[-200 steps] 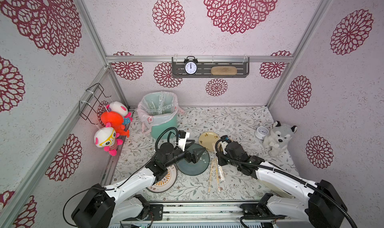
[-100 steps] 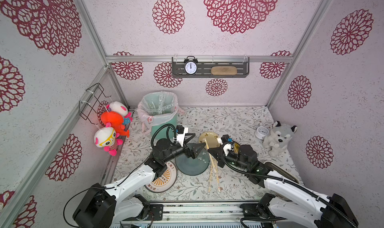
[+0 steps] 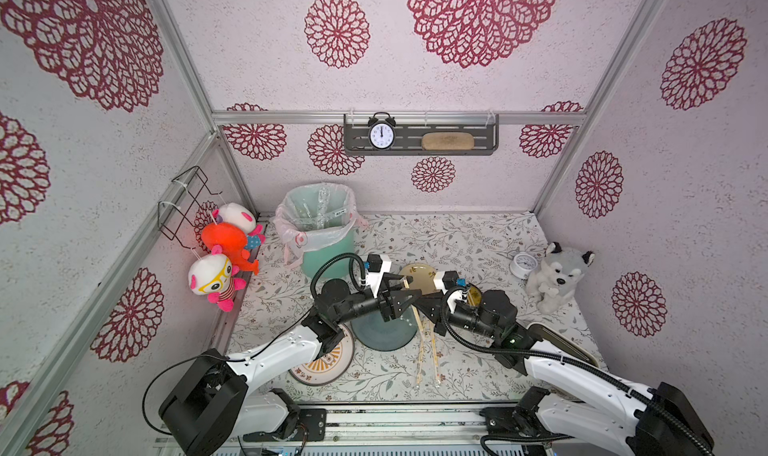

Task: Remove the packaging of disposable chopsticks
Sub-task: Pick up the disposable chopsticks from the center of the board.

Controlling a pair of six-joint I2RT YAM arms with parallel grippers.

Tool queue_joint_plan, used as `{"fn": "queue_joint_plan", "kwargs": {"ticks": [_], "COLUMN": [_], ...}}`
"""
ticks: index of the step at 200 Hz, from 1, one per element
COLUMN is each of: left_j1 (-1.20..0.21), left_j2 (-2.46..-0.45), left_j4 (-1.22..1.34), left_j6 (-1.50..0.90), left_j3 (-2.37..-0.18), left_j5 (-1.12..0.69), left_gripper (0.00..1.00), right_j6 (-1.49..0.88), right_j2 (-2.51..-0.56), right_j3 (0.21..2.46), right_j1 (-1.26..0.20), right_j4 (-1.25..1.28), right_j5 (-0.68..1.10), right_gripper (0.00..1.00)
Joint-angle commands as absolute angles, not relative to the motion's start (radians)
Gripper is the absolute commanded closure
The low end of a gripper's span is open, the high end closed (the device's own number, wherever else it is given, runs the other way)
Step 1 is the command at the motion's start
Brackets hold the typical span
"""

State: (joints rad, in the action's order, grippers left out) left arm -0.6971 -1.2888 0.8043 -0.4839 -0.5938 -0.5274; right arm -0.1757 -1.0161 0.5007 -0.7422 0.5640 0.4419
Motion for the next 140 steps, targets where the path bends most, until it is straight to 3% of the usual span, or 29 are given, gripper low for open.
{"fn": "queue_joint_plan", "kwargs": {"ticks": [1,12,38,58,92,111,140], "left_j1": [-0.704,-0.704,-0.704,-0.704,-0.695,-0.676,-0.654], "left_j2": [-1.288,-1.292,-1.307,-1.315,-1.308,-1.287,-1.241], "left_j4": [0.851,0.853,0.876,0.889,0.891,0.858,0.741], "left_j6": [-0.484,-0.489,-0.512,-0.531,-0.549,-0.558,-0.538], "left_j3": [-0.581,-0.581,-0.588,-0.594,-0.608,-0.630,-0.675], "left_j5": [-0.534,-0.529,-0.559,-0.569,-0.559,-0.582,-0.587], "left_gripper": [0.60,0.72,0.75,1.00,1.00,1.00,1.00], "right_j6": [-0.139,-0.136,-0.150,-0.160,-0.175,-0.181,-0.187], "right_j2": [-0.983,-0.974,-0.965,-0.968,-1.008,-1.042,-1.047], "right_j3": [0.504,0.503,0.491,0.487,0.496,0.509,0.473], "right_j1": [-0.738,-0.737,-0.738,-0.738,-0.738,-0.738,-0.736], "right_j4": [0.589,0.575,0.595,0.611,0.606,0.570,0.559], "right_j5": [0.452,0.441,0.455,0.458,0.477,0.491,0.489], "right_gripper": [1.00,1.00,1.00,1.00,1.00,0.71,0.62]}}
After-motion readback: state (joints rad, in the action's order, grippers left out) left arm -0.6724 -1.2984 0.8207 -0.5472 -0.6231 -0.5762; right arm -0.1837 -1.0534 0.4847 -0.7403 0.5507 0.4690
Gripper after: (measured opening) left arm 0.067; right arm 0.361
